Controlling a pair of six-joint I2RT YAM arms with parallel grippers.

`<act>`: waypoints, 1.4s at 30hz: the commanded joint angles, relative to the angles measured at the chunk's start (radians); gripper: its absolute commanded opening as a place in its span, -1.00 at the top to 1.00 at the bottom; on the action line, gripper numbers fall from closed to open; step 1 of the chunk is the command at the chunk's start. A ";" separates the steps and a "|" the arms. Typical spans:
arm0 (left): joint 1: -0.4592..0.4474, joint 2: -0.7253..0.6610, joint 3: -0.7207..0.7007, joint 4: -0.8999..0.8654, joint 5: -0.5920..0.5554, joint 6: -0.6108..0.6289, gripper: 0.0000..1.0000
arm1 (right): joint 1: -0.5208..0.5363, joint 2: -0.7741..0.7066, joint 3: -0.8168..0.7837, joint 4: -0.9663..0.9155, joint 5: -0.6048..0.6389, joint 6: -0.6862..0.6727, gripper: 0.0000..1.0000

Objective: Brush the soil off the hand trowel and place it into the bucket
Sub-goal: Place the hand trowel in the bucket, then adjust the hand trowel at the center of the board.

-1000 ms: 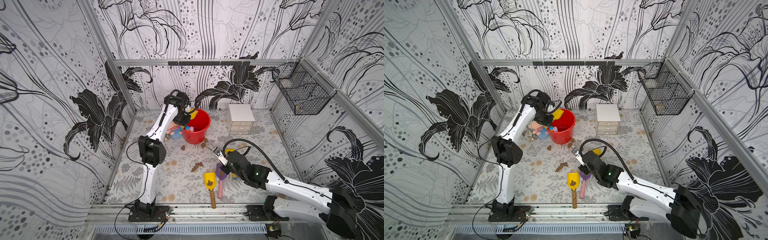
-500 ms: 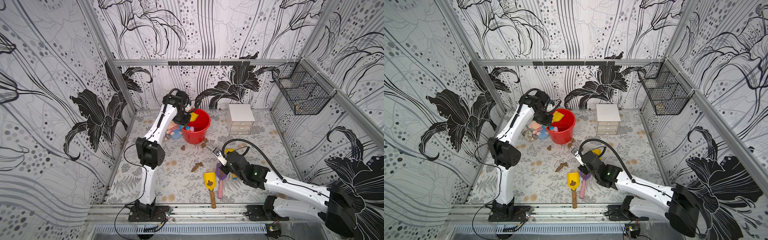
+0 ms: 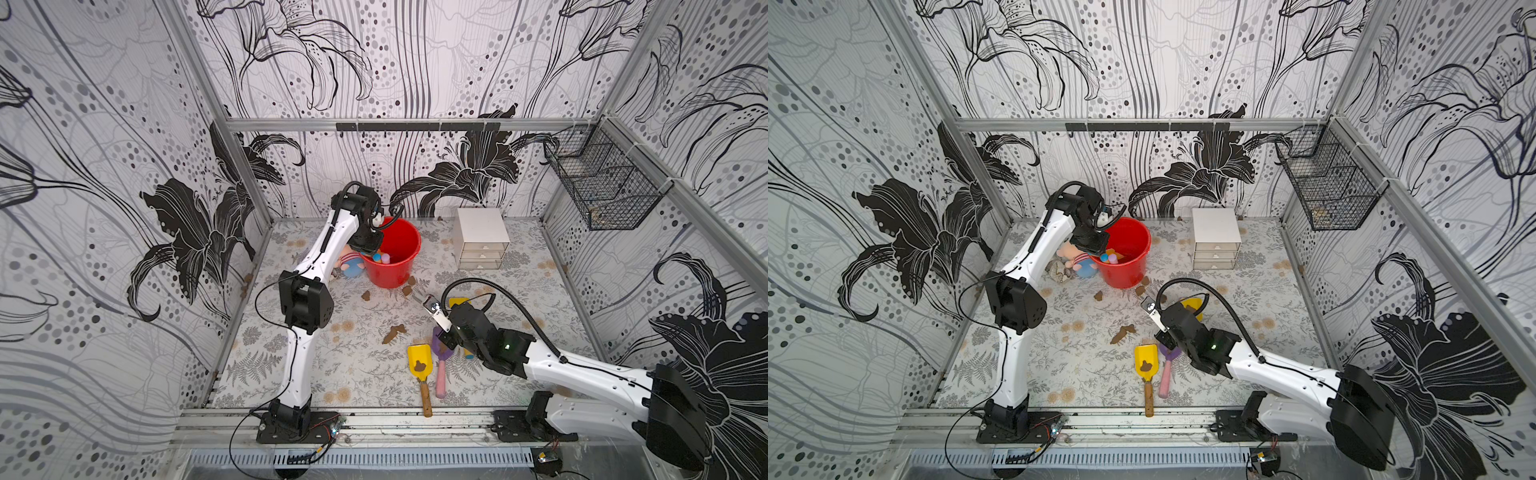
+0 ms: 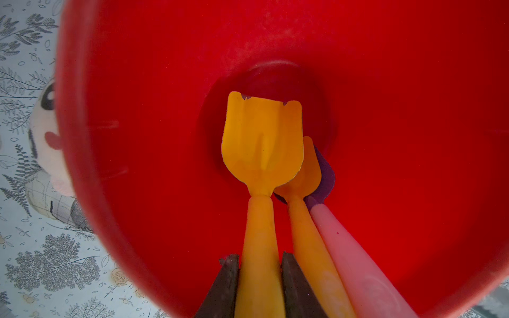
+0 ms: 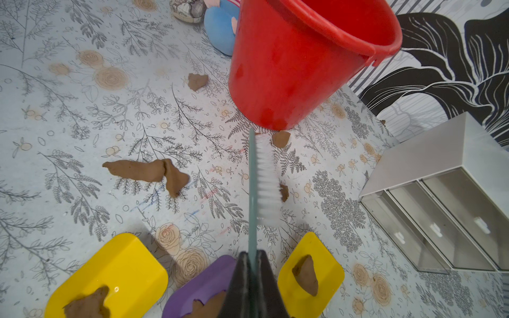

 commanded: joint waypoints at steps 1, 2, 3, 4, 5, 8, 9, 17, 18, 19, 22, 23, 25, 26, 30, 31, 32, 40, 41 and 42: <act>-0.008 0.014 0.022 0.005 -0.009 -0.010 0.38 | -0.006 -0.018 -0.010 0.030 -0.014 0.026 1.00; -0.010 0.013 0.022 0.008 -0.014 -0.012 0.34 | -0.006 -0.018 -0.009 0.029 -0.016 0.025 1.00; -0.009 0.007 0.022 0.013 -0.017 -0.014 0.31 | -0.005 -0.018 -0.007 0.028 -0.016 0.023 1.00; -0.011 0.001 0.022 0.018 -0.018 -0.017 0.28 | -0.005 -0.020 -0.008 0.025 -0.016 0.023 1.00; -0.012 -0.008 0.021 0.026 -0.018 -0.019 0.24 | -0.005 -0.022 -0.007 0.023 -0.017 0.023 1.00; -0.013 -0.041 0.022 0.047 -0.016 -0.031 0.14 | -0.005 -0.023 -0.005 0.022 -0.018 0.027 1.00; -0.013 -0.055 0.022 0.056 -0.020 -0.034 0.10 | -0.006 -0.024 -0.002 0.020 -0.019 0.027 1.00; -0.011 -0.193 0.018 0.125 -0.042 -0.074 -0.23 | -0.005 -0.024 0.037 0.012 -0.050 0.032 1.00; -0.011 -0.217 0.010 0.134 -0.050 -0.082 -0.26 | -0.005 -0.023 0.044 0.009 -0.056 0.033 1.00; -0.012 -0.235 0.001 0.142 -0.056 -0.089 -0.27 | -0.005 -0.025 0.048 0.009 -0.061 0.035 1.00; -0.009 -0.318 -0.051 0.181 -0.061 -0.115 -0.32 | -0.005 -0.031 0.060 0.012 -0.079 0.047 1.00; -0.009 -0.352 -0.084 0.200 -0.060 -0.126 -0.33 | -0.005 -0.034 0.062 0.011 -0.086 0.051 1.00; -0.010 -0.429 -0.176 0.239 -0.058 -0.152 -0.33 | -0.005 -0.040 0.064 0.009 -0.096 0.062 1.00; -0.009 -0.480 -0.238 0.269 -0.050 -0.168 -0.33 | -0.005 -0.043 0.064 0.005 -0.101 0.068 1.00; -0.009 -0.724 -0.550 0.419 0.012 -0.258 -0.31 | -0.005 -0.056 0.059 -0.018 -0.118 0.095 1.00; -0.009 -0.782 -0.629 0.460 0.034 -0.284 -0.30 | -0.005 -0.060 0.056 -0.019 -0.120 0.100 1.00; -0.011 -0.844 -0.713 0.501 0.058 -0.312 -0.29 | -0.005 -0.064 0.050 -0.020 -0.121 0.106 1.00; -0.055 -1.152 -1.192 0.647 0.081 -0.480 -0.25 | -0.011 -0.066 0.029 -0.006 -0.122 0.117 1.00; -0.059 -1.176 -1.241 0.664 0.083 -0.497 -0.26 | -0.012 -0.058 0.031 -0.002 -0.123 0.116 1.00; -0.063 -1.191 -1.274 0.673 0.087 -0.506 -0.25 | -0.012 -0.051 0.034 0.000 -0.122 0.116 1.00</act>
